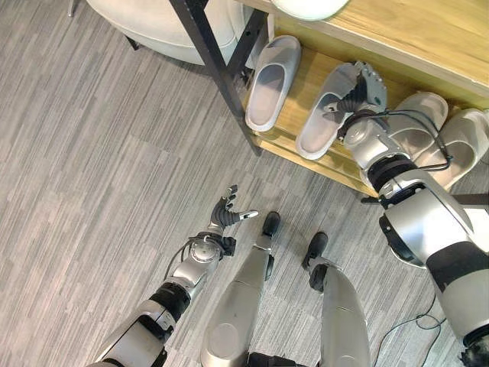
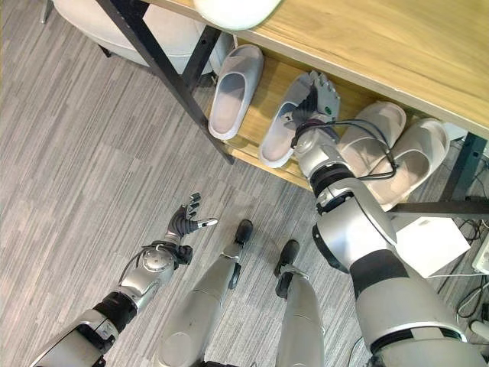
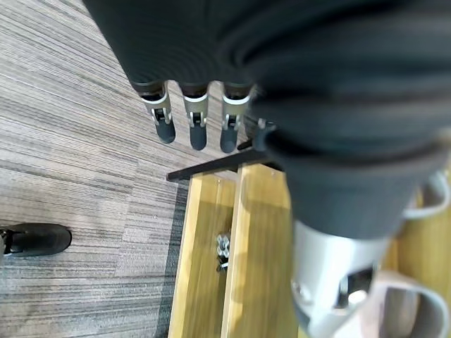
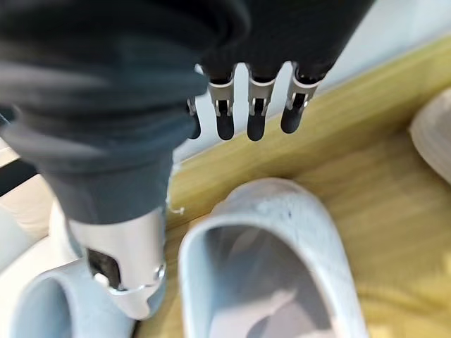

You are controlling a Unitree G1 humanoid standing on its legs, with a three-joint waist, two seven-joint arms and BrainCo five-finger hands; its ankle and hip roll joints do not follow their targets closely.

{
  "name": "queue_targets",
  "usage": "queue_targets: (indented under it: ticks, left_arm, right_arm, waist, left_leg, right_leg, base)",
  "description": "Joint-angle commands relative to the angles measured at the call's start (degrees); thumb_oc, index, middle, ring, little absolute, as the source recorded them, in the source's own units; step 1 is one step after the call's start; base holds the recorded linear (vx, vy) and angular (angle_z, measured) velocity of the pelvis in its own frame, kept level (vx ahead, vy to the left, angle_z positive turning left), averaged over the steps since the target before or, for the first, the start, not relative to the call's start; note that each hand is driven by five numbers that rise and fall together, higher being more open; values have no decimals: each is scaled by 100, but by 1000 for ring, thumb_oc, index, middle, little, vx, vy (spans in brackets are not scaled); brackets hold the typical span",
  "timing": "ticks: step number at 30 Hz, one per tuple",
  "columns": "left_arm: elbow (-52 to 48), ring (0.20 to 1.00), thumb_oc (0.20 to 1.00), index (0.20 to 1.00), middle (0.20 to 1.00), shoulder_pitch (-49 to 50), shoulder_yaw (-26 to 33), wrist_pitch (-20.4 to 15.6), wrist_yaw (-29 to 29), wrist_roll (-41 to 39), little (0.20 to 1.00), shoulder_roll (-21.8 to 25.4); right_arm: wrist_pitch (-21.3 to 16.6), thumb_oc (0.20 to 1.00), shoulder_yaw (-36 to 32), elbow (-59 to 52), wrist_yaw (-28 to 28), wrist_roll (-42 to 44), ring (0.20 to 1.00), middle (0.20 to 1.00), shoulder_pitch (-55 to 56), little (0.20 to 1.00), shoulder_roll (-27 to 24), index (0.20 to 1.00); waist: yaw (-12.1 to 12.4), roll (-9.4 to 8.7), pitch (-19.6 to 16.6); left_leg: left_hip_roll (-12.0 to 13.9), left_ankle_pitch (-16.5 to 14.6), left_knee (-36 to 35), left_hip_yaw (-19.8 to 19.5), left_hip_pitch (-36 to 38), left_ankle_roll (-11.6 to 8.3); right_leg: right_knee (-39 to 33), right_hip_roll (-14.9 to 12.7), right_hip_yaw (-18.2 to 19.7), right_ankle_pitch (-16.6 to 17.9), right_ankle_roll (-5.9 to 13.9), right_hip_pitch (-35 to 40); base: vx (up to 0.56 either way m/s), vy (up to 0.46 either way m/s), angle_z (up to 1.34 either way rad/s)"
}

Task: Arrange the slippers neatly on the shoe rack.

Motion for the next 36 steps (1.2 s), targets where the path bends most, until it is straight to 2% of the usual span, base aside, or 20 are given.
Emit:
queue_targets:
  ticks: [1,4,8,9,10,13,16,19,23,26,36]
  left_arm:
    - [87,1000,1000,1000,1000,195,107,-111,154,-58,1000,-96]
    - [103,1000,1000,1000,1000,290,222,-18,273,-21,1000,-122]
    - [125,1000,1000,1000,1000,439,223,19,307,47,1000,-138]
    - [146,1000,1000,1000,1000,453,222,11,297,48,1000,-130]
    - [152,1000,1000,1000,1000,502,201,4,277,46,1000,-94]
    - [136,1000,1000,1000,1000,468,160,10,241,53,1000,-69]
    - [99,1000,1000,1000,1000,429,111,-11,197,23,1000,-53]
    - [63,1000,1000,1000,1000,420,23,-34,150,3,1000,-19]
    - [161,1000,1000,1000,1000,383,5,-11,189,24,1000,-74]
    - [196,1000,1000,1000,1000,323,-14,-17,295,33,1000,-114]
    - [224,1000,1000,1000,1000,271,17,-1,431,86,1000,-110]
  right_arm:
    - [-252,1000,-152,-230,-364,353,1000,1000,151,1000,-129,1000]
    - [-386,1000,-618,-1193,-713,713,1000,1000,826,1000,-7,1000]
    - [-665,1000,-1060,-1467,-851,1302,1000,1000,1389,1000,290,1000]
    - [-714,1000,-1069,-1366,-799,1397,1000,1000,1408,1000,328,1000]
    - [-902,1000,-1183,-1166,-624,1891,1000,1000,1422,1000,482,1000]
    - [-1102,1000,-1285,-741,-271,2646,1000,1000,1316,1000,583,1000]
    - [-1191,1000,-1340,-429,-24,3095,1000,1000,1139,1000,597,1000]
    - [-1089,1000,-1198,-182,71,2923,1000,1000,772,1000,451,1000]
    - [-1034,1000,-1123,-220,-130,2674,1000,1000,655,1000,511,1000]
    - [-899,1000,-1031,-282,-423,2177,1000,1000,645,1000,596,1000]
    - [-863,1000,-1184,-67,-448,2361,1000,1000,949,1000,445,1000]
  waist:
    - [24,-153,-170]
    - [-136,-228,-134]
    - [-211,-229,-115]
    - [-200,-221,-115]
    - [-169,-204,-107]
    - [-113,-155,-112]
    - [-37,-86,-102]
    - [94,-36,-73]
    - [109,-56,-29]
    - [61,-101,-19]
    - [-129,-148,19]
  left_leg:
    - [120,-387,137,64,-35,118]
    - [164,-439,169,137,23,125]
    - [180,-508,276,171,18,140]
    - [184,-512,288,177,12,145]
    - [194,-513,305,186,6,152]
    - [179,-501,294,169,0,158]
    - [145,-499,281,141,-12,162]
    - [85,-487,283,111,-88,176]
    - [86,-449,220,129,-88,177]
    - [106,-446,127,152,-8,178]
    - [160,-461,81,250,107,157]
  right_leg:
    - [-400,-54,189,67,343,528]
    - [-413,-30,274,62,325,573]
    - [-430,-23,331,77,323,594]
    - [-445,-22,335,82,328,603]
    - [-480,-21,342,105,337,616]
    - [-496,-36,322,85,342,629]
    - [-501,-75,307,66,348,637]
    - [-507,-115,287,75,365,612]
    - [-581,-114,269,120,386,641]
    - [-673,-114,276,160,408,712]
    - [-663,-68,369,177,381,733]
  base:
    - [-13,22,-32]
    - [-17,19,-16]
    - [-13,-14,-27]
    - [-10,-28,-11]
    - [-4,-28,-8]
    - [1,-10,-1]
    - [0,0,0]
    - [14,-1,5]
    - [29,16,18]
    - [26,27,2]
    - [-1,3,-4]
